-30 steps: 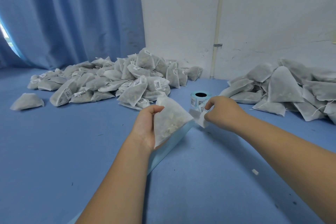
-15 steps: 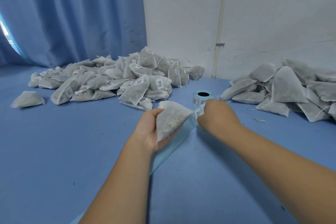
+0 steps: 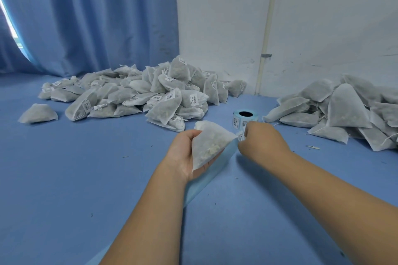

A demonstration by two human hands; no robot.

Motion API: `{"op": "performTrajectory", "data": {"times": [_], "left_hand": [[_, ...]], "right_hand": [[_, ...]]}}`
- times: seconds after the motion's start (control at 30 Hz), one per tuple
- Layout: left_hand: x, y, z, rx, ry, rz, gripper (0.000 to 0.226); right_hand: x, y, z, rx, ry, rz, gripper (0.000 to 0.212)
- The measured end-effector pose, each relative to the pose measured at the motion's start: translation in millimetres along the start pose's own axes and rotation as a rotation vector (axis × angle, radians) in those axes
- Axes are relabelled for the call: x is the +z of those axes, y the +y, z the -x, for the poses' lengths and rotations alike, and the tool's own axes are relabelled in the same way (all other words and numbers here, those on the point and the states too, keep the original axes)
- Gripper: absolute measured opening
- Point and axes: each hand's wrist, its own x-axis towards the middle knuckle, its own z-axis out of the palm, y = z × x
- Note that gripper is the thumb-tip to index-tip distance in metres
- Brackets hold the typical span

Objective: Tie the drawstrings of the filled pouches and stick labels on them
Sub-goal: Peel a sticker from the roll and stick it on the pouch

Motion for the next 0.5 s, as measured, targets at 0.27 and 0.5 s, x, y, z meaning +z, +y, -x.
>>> {"op": "performTrajectory", "data": {"times": [0.27,0.5], "left_hand": [[0.2,-2.0,0.8,-0.007,-0.012,-0.023,0.03],[-1.1,-1.6,-2.0,-0.028,-0.013,-0.021,0.034]], "right_hand": [[5.2,-7.1,-2.2,-0.045,-0.071,-0.088,0.012],[2.7,-9.5,-0.5,-0.012,-0.16,-0.187,0.016]]}}
